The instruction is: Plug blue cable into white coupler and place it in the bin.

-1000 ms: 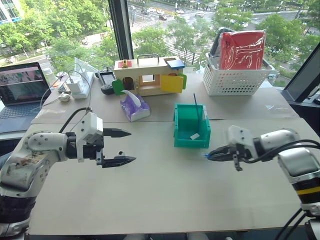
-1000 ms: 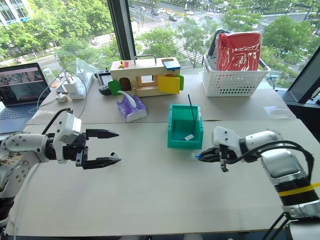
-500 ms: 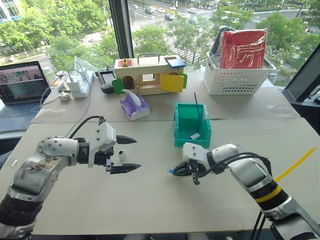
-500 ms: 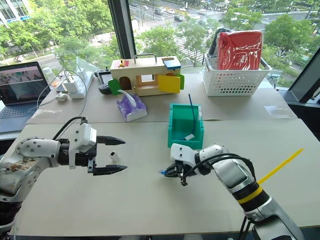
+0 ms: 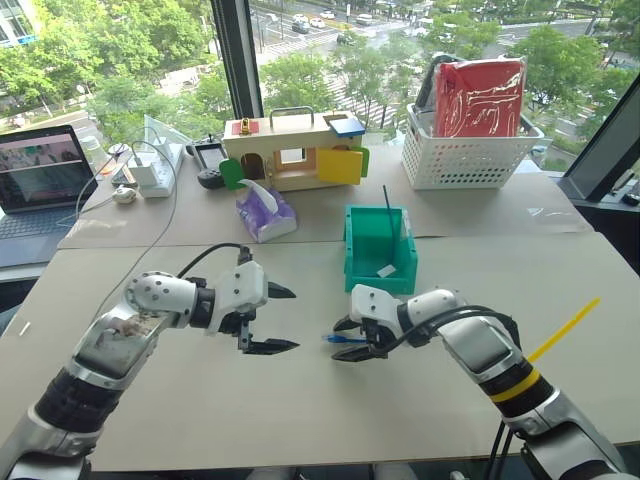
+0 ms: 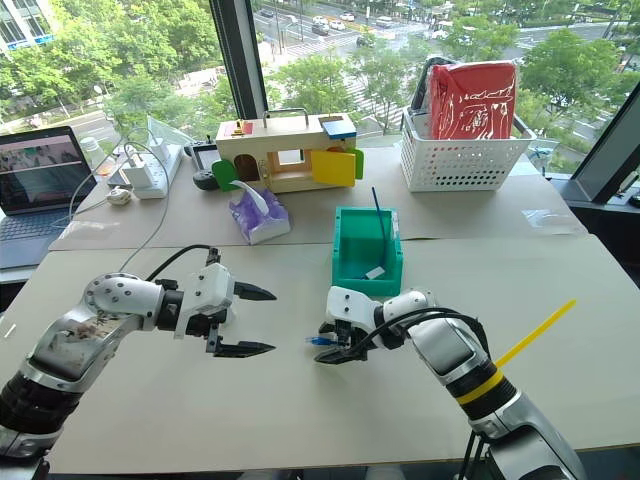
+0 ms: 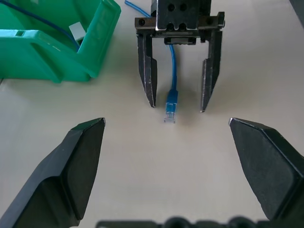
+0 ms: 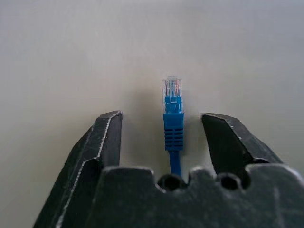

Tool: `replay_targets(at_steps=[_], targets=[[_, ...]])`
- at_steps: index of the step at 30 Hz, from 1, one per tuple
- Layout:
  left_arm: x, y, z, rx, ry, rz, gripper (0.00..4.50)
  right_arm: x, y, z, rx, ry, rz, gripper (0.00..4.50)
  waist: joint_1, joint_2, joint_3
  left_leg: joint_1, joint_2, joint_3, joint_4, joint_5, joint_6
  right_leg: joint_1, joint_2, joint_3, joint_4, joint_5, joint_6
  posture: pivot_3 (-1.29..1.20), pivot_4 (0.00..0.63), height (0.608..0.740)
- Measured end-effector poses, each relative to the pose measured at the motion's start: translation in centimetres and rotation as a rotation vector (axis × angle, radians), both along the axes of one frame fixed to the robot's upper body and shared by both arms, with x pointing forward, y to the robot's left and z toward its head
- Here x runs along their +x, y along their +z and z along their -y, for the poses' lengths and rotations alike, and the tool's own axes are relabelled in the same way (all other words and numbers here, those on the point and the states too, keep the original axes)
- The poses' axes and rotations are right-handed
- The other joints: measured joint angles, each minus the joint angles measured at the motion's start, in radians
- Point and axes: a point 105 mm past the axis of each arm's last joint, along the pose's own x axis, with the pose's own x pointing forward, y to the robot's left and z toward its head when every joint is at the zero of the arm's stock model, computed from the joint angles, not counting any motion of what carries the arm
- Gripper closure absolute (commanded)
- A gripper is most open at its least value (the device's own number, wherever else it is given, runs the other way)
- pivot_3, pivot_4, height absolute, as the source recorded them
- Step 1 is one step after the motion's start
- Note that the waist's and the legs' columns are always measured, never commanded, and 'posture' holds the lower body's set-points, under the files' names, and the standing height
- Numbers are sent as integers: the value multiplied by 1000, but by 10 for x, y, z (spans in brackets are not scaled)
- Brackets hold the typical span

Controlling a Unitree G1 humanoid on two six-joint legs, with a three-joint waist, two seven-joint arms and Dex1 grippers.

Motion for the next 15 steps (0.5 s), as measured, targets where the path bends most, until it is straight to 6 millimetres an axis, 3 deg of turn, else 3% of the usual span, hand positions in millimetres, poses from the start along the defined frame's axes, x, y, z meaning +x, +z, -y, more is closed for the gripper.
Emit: replay_targets(at_steps=[5, 9, 11, 15], targets=[[10, -5, 26, -26, -78, 3, 0, 6, 13, 3, 39, -48, 56, 51, 3, 0, 0, -2, 0, 0, 1, 3, -4, -1, 0, 0, 1, 0, 0, 0, 150, 740], [1, -14, 50, -9, -176, -27, 0, -1, 56, 19, 124, -89, 87, 51, 6, -1, 0, -4, 0, 0, 2, 2, -4, -1, 0, 0, 5, 0, 0, 0, 150, 740], [0, -23, 52, 37, -193, -37, 0, -8, 74, 26, 160, -107, 97, 51, 4, -1, 0, -4, 0, 0, 1, 2, -4, -1, 0, 0, 5, 0, 0, 0, 150, 740], [1, -39, 48, 113, -204, -34, 0, -17, 85, 41, 179, -172, 79, 51, 6, -1, 1, -4, 0, 0, 2, -1, 2, -1, 0, 0, 3, 0, 0, 0, 150, 740]])
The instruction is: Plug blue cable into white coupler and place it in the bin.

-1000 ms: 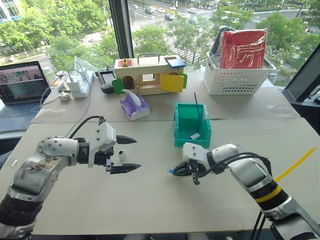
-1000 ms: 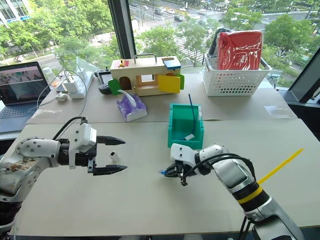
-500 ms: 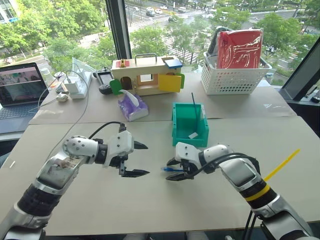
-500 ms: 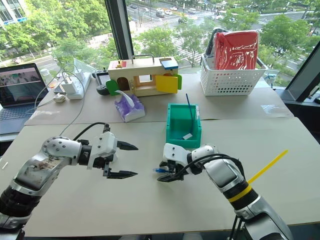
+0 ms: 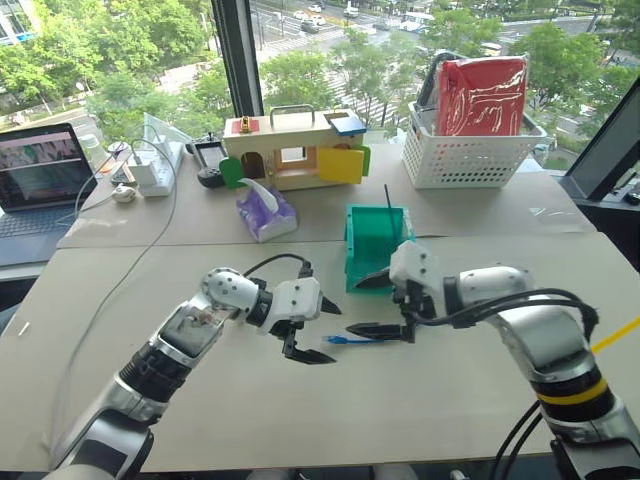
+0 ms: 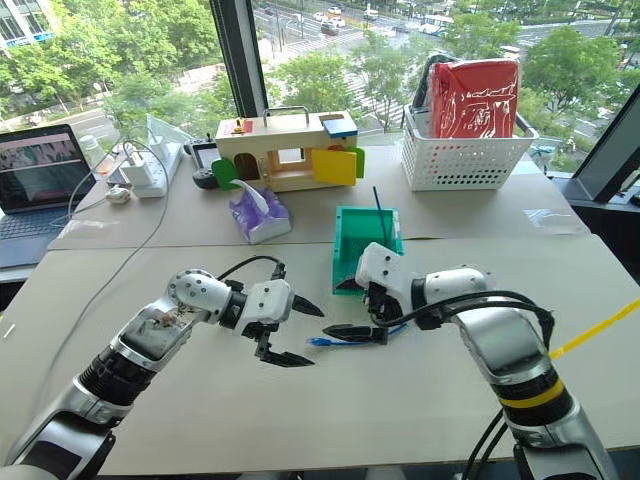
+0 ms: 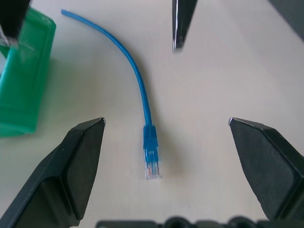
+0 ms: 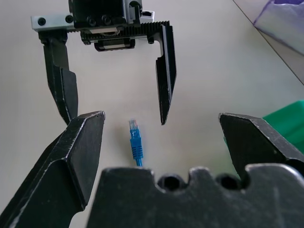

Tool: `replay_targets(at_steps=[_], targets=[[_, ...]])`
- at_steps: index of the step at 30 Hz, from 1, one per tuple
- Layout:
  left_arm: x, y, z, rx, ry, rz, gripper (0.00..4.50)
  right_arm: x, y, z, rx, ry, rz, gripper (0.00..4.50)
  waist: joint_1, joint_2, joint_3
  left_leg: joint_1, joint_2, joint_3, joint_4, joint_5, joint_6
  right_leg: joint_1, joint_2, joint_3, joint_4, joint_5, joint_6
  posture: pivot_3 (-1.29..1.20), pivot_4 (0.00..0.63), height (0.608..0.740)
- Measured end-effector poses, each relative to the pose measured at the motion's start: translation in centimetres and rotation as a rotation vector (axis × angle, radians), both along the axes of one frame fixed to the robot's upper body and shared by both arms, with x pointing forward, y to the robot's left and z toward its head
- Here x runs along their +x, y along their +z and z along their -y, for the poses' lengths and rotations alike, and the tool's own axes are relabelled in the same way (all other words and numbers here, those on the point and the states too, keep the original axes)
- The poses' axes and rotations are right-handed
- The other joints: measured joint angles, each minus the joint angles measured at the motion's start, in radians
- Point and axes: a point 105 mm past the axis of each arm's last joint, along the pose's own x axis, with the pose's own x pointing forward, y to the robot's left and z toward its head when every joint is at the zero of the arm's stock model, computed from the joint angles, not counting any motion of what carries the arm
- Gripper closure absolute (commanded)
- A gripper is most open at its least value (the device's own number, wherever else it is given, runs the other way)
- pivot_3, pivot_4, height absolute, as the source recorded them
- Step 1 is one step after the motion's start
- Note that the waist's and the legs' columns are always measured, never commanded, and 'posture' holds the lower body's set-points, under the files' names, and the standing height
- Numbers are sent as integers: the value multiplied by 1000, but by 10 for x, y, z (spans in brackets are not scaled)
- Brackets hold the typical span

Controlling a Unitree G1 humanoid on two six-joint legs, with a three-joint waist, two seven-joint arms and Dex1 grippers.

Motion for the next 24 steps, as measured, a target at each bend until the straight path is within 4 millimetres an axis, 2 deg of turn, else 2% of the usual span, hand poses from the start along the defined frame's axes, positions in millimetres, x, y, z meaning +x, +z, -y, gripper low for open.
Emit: replay_targets(at_steps=[5, 17, 18, 24], targets=[[-2, -19, 11, 42, -35, 2, 0, -3, 14, 11, 25, -74, 14, 51, 8, 0, 0, 0, 0, 0, 1, 0, 0, 0, 0, 0, -4, 0, 0, 0, 150, 740], [2, -26, 10, 74, 35, -87, 0, -6, 16, 22, 32, -149, 9, 51, 5, 0, 0, 1, 0, 0, 1, 0, 0, 1, 0, 0, -3, 0, 0, 0, 150, 740], [3, -26, 9, 75, 37, -86, 518, -5, 17, 22, 32, -153, 10, 0, 5, 0, 0, 2, 0, 0, 1, 0, 1, 2, 0, 0, -3, 0, 0, 0, 150, 740], [6, -25, 7, 69, 95, -105, 2679, -5, 17, 24, 25, -162, 11, 0, 4, 0, 0, 2, 0, 1, 1, -1, 1, 2, 0, 0, -3, 0, 0, 0, 150, 740]])
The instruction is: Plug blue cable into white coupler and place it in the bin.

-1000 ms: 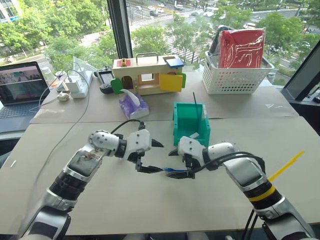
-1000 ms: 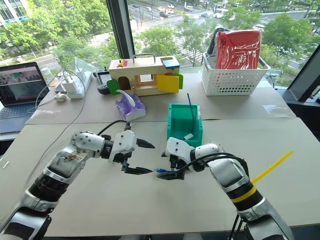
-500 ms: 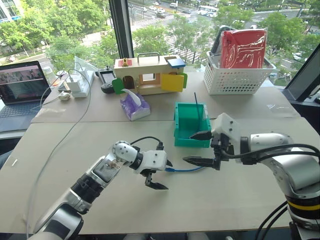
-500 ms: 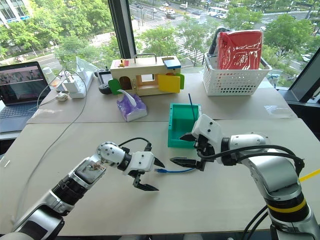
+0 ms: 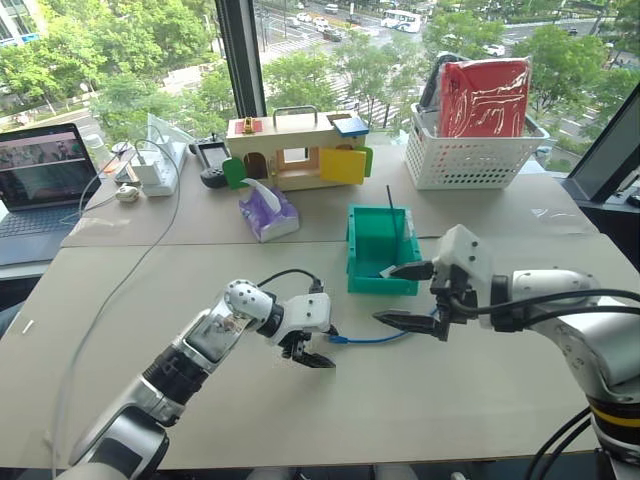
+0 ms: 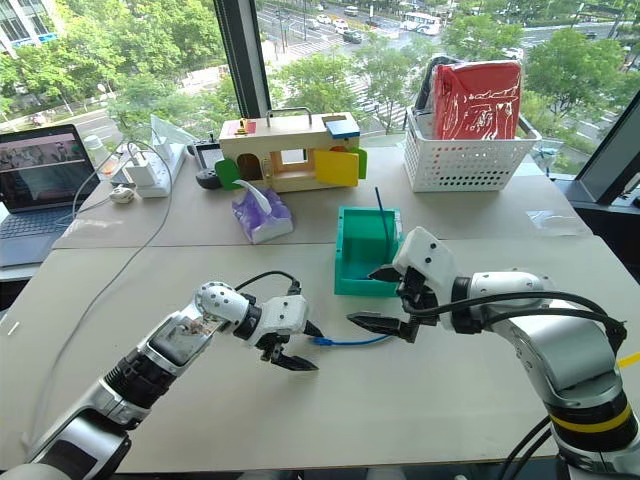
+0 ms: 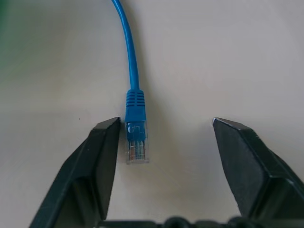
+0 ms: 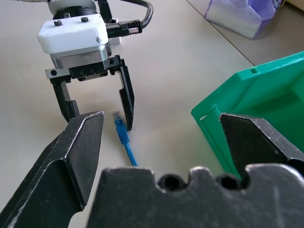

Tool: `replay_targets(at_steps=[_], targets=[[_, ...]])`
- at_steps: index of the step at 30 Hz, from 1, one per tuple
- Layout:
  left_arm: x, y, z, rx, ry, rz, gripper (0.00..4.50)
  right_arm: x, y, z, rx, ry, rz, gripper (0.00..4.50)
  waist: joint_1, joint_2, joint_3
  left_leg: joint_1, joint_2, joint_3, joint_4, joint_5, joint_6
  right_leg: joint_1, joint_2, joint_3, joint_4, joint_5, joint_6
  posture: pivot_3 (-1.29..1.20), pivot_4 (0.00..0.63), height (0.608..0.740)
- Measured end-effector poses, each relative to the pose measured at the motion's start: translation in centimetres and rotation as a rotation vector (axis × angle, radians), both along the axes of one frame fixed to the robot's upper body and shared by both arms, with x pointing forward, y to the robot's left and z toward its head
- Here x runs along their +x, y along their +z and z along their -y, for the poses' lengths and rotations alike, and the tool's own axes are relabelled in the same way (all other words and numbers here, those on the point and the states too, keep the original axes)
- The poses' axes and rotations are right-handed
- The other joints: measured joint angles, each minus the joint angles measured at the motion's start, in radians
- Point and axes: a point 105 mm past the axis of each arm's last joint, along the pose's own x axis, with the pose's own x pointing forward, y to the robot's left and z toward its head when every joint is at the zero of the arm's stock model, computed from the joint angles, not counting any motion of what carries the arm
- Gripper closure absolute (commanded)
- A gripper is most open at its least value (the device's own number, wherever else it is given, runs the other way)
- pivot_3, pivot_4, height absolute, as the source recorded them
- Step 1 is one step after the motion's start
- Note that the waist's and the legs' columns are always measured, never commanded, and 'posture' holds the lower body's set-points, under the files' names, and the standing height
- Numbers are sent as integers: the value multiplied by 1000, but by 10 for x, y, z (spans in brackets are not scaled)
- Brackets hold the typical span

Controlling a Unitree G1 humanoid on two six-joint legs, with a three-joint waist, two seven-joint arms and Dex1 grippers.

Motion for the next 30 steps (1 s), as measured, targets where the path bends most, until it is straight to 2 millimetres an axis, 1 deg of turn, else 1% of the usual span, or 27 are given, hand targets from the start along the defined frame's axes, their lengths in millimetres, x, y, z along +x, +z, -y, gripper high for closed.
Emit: replay_targets(at_steps=[5, 9, 11, 13, 14, 16, 18, 20, 21, 23, 25, 27, 29, 30], targets=[[-1, -1, -1, -4, 14, -8, 4416, 0, 0, 0, 6, -2, -3, 0, 1, 0, 0, 0, 0, 0, 0, 0, 0, 0, 0, 0, 0, 0, 0, 0, 150, 740], [-1, -1, -1, -23, 27, -8, 4423, 0, 1, 0, 8, -5, -3, 0, 2, 0, 0, 0, 0, 0, 0, 0, 0, 0, 0, 0, 0, 0, 0, 0, 150, 740], [-3, 0, 3, -67, 27, -17, 4423, -1, 3, -1, 27, 5, -10, 0, 4, 0, 0, 0, 1, 0, 0, 0, 0, 0, -1, 0, 0, 0, 0, 0, 150, 740], [-8, 4, 13, -144, 12, -45, 4423, -6, 14, 1, 98, 25, -20, 0, 6, -1, 1, -2, 1, 0, 1, 0, 0, 0, -1, 0, -1, 0, 0, 0, 150, 740], [-9, 9, 18, -193, 5, -56, 4423, -10, 23, 2, 145, 39, -27, 0, 8, -1, 1, -2, 1, 0, 2, 1, -1, 0, -1, 0, -1, 0, 0, 0, 150, 740], [-11, 26, 28, -303, -1, -51, 4423, -16, 51, 8, 226, 57, 15, 0, 9, -2, 1, -3, 0, 0, 2, 1, -1, 0, -2, 0, -1, 0, 1, 0, 150, 740], [-7, 50, 40, -428, 13, -19, 4423, -21, 83, 19, 281, 43, 89, 0, 12, -2, 1, -3, 1, -1, 2, 0, -1, 0, -2, -1, -2, 0, 1, 0, 150, 740], [-1, 73, 48, -530, 38, 30, 4423, -26, 105, 28, 328, 26, 139, 0, 14, -2, 1, -3, 1, 0, 2, 0, 0, 1, -2, -1, -2, 0, 1, 0, 150, 740], [4, 84, 53, -585, 60, 62, 4423, -26, 113, 31, 349, 0, 157, 0, 14, -2, 1, -2, 1, 0, 2, 0, 0, 1, -2, -1, -2, 0, 1, 0, 150, 740], [18, 105, 59, -678, 135, 134, 4423, -22, 129, 37, 397, -55, 192, 0, 11, -3, 2, -2, 1, 2, 2, 0, 0, 0, -3, 1, -1, 1, 1, 0, 150, 740], [40, 135, 65, -799, 248, 246, 4423, -18, 158, 45, 483, -117, 253, 0, 13, -3, 2, -3, 0, 2, 1, 1, 0, 0, -4, 1, -2, 1, 1, 0, 150, 740], [52, 156, 67, -859, 315, 335, 4423, -19, 170, 47, 501, -144, 267, 0, 14, -4, 2, -2, 1, 3, 1, 1, 0, 1, -4, 1, -2, 1, 1, 0, 150, 740], [59, 166, 65, -913, 366, 365, 4423, -12, 161, 51, 471, -216, 234, 0, 14, -4, 2, -3, 1, 4, 1, 1, 0, 0, -4, 1, 0, 1, 2, 0, 150, 740], [60, 169, 67, -934, 381, 367, 4423, -4, 149, 55, 451, -275, 194, 0, 14, -4, 2, -4, 0, 4, 2, 1, 0, 0, -5, 1, 0, 2, 3, 0, 150, 740]])
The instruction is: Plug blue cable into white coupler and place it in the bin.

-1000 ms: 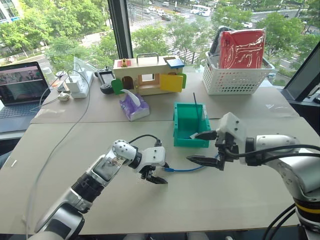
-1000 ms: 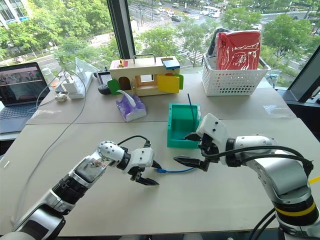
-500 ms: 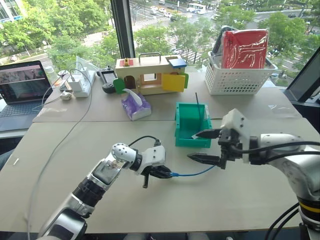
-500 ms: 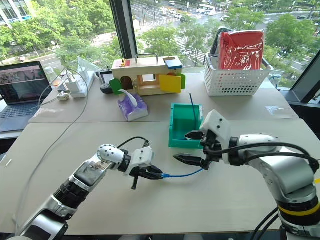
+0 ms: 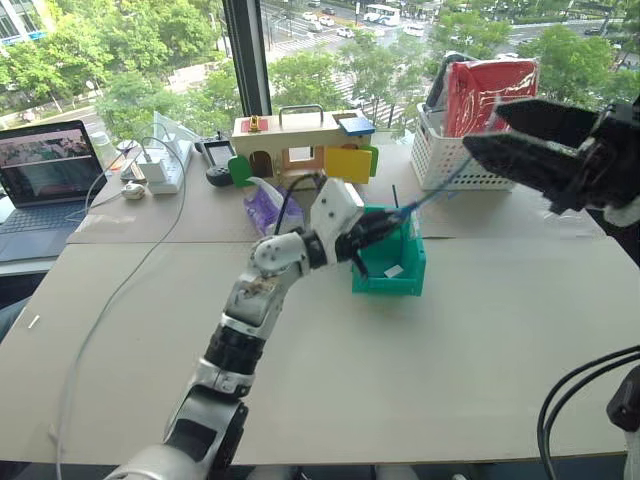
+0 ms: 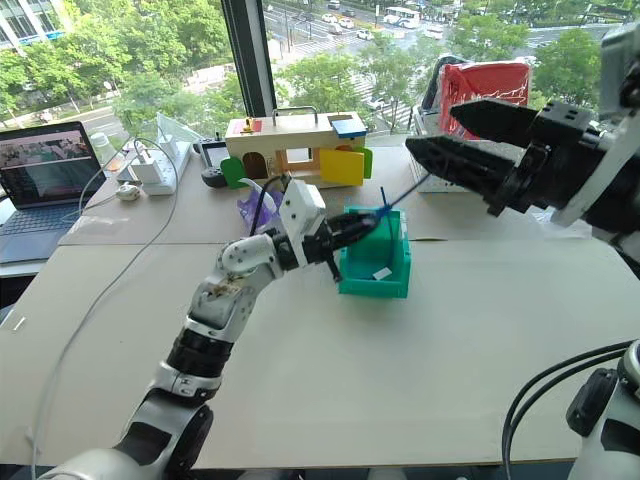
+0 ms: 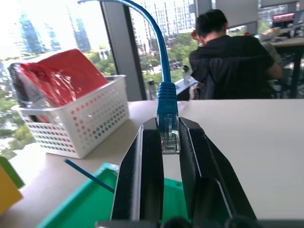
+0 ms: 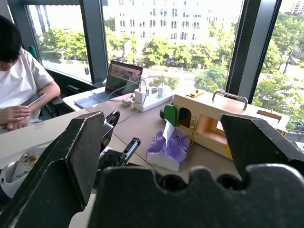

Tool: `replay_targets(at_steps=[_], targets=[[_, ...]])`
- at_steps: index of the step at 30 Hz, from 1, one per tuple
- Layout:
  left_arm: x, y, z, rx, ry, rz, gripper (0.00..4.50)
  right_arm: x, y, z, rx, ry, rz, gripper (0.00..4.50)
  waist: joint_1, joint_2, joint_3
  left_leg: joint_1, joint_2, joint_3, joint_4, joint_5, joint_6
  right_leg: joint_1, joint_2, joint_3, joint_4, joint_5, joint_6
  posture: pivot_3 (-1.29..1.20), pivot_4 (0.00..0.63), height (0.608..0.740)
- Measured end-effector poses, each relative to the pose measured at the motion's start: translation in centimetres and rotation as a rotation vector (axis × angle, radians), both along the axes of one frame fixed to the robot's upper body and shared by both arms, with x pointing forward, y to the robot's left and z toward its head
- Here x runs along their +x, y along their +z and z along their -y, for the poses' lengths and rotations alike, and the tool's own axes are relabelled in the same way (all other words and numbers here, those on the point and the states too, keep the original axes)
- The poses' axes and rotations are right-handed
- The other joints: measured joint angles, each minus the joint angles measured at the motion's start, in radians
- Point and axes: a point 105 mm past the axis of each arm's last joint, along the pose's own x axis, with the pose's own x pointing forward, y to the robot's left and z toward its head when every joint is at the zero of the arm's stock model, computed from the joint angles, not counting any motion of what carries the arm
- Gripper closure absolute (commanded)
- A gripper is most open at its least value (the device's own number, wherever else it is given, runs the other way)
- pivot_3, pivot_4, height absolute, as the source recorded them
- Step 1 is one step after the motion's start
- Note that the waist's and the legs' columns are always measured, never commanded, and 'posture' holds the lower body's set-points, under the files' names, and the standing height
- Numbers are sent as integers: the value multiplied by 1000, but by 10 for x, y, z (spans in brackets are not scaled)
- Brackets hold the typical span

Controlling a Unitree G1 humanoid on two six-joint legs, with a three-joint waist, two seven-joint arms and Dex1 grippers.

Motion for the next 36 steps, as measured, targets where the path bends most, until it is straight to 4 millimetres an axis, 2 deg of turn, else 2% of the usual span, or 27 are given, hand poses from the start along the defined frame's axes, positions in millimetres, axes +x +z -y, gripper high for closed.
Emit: replay_targets(at_steps=[4, 6, 9, 15, 21, 24, 28, 36], targets=[[-3, 7, 6, -38, 6, 29, 4423, 27, -43, 9, 35, -130, -192, 0, 0, 0, 0, -4, -1, 2, 3, 0, 0, -2, -1, 1, -1, 1, 2, 0, 150, 740], [-7, 9, 12, -44, -2, 42, 4423, 36, -49, 9, 91, -162, -226, 0, 0, 0, 0, -4, -1, 2, 3, 0, 0, -2, -1, 1, -1, 2, 3, 0, 150, 740], [-17, 12, 21, -41, -21, 92, 4423, 41, -51, 2, 165, -163, -249, 0, -1, 0, 0, -4, -1, 2, 3, 0, 0, -2, -1, 1, -1, 2, 3, 0, 150, 740], [-21, 6, 25, -38, -16, 92, 4423, 41, -49, -5, 268, -150, -282, 0, -6, 0, 0, -4, -1, 2, 3, 0, 0, -2, -1, 2, -1, 2, 3, 0, 150, 740], [-22, 8, 25, -43, -16, 102, 4423, 36, -38, -12, 346, -100, -289, 0, -9, 0, 0, -4, -1, 2, 3, 0, 0, -2, -1, 2, -1, 2, 3, 0, 150, 740], [-22, 8, 25, -42, -14, 102, 4423, 33, -39, -13, 354, -95, -309, 0, -9, 0, 0, -4, -1, 2, 3, 0, 1, -1, -1, 1, -1, 2, 3, 0, 150, 740], [-22, 8, 24, -41, -12, 103, 4423, 34, -51, -18, 364, -95, -364, 1046, -10, 0, 0, -4, -1, 2, 3, 0, 1, -1, -1, 1, -1, 2, 3, 0, 150, 740], [-25, 6, 26, -33, -22, 97, 4423, 34, -50, -19, 402, -92, -378, 3761, -10, 0, 0, -3, -1, 2, 3, 0, 1, -1, 0, 1, -1, 2, 3, 0, 150, 740]])
